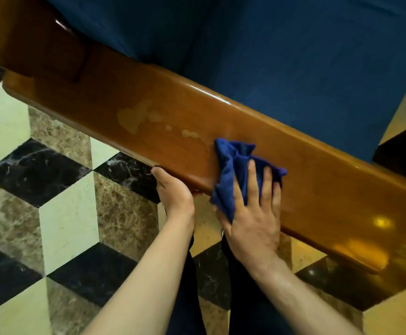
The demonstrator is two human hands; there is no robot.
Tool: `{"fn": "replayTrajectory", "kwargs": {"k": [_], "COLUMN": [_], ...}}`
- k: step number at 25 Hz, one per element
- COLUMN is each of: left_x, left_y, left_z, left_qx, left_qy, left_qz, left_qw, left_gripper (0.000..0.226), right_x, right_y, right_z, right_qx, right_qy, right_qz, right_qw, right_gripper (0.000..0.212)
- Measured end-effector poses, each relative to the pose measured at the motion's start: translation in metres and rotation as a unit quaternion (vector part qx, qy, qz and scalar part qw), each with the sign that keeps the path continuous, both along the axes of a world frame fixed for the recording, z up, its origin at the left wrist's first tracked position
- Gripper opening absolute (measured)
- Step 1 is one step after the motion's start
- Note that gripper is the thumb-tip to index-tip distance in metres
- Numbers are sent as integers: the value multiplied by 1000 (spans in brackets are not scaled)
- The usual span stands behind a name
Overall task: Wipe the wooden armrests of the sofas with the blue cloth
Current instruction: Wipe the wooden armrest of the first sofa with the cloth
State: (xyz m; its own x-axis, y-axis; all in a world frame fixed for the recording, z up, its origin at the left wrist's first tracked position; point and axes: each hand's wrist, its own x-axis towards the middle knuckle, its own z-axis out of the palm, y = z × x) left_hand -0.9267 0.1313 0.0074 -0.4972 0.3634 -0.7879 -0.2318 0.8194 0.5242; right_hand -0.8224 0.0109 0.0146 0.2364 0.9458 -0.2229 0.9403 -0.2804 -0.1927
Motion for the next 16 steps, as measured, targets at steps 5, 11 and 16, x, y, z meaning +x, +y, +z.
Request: {"fn": "replayTrajectory", "kwargs": {"k": [5, 11, 16], "left_x": [-42, -112, -144], "left_y": [-5, 46, 97], "left_z": [18, 28, 39], "left_qx": [34, 173, 266], "left_qy": [238, 279, 319], "left_qz": [-348, -544, -511], "left_qw": [906, 772, 753], "left_gripper": [48, 30, 22], "right_x": [-62, -45, -14], "right_y": [49, 90, 153], "right_z": [-5, 5, 6], "right_qx": [22, -10, -24], "right_qy": [-2, -23, -25], "right_qz": [-58, -202, -243], "right_qw": [998, 979, 969], "right_gripper": [73, 78, 80]}}
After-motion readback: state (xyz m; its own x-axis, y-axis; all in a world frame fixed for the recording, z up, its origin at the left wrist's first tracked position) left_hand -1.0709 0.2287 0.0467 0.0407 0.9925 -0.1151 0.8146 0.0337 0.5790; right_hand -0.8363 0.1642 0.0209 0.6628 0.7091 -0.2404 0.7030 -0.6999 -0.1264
